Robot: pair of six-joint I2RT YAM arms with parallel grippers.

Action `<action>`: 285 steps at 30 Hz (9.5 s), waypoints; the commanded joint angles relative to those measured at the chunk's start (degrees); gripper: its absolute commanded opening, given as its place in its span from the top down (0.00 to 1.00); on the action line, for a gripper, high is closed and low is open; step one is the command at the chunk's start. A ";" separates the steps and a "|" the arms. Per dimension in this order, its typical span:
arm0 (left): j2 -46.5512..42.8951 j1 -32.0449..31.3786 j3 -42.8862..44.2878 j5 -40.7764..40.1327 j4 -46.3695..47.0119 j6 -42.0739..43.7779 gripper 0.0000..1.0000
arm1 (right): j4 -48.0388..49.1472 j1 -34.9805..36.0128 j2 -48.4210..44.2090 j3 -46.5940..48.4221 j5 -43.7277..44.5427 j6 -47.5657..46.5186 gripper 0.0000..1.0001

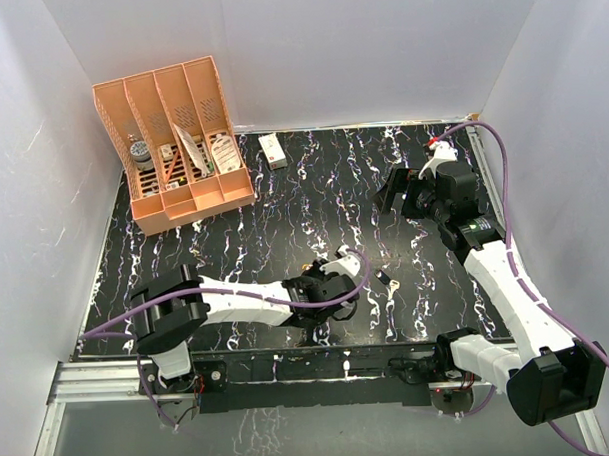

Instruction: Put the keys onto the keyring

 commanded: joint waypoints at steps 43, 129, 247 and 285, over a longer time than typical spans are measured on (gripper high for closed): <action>3.68 0.17 -2.10 5.25 7.15 11.83 1.00 | 1.74 0.24 -0.50 0.75 1.06 -1.00 0.02; 6.70 0.18 4.83 9.77 2.43 14.47 1.00 | 1.63 0.25 -0.66 0.18 1.72 -1.46 0.02; -20.64 13.92 13.24 6.89 15.18 12.14 1.00 | 2.34 0.25 1.25 -2.82 0.57 -1.52 0.03; -19.75 25.61 15.68 28.53 10.26 -2.62 1.00 | -10.07 11.14 1.47 -17.96 12.18 22.67 0.24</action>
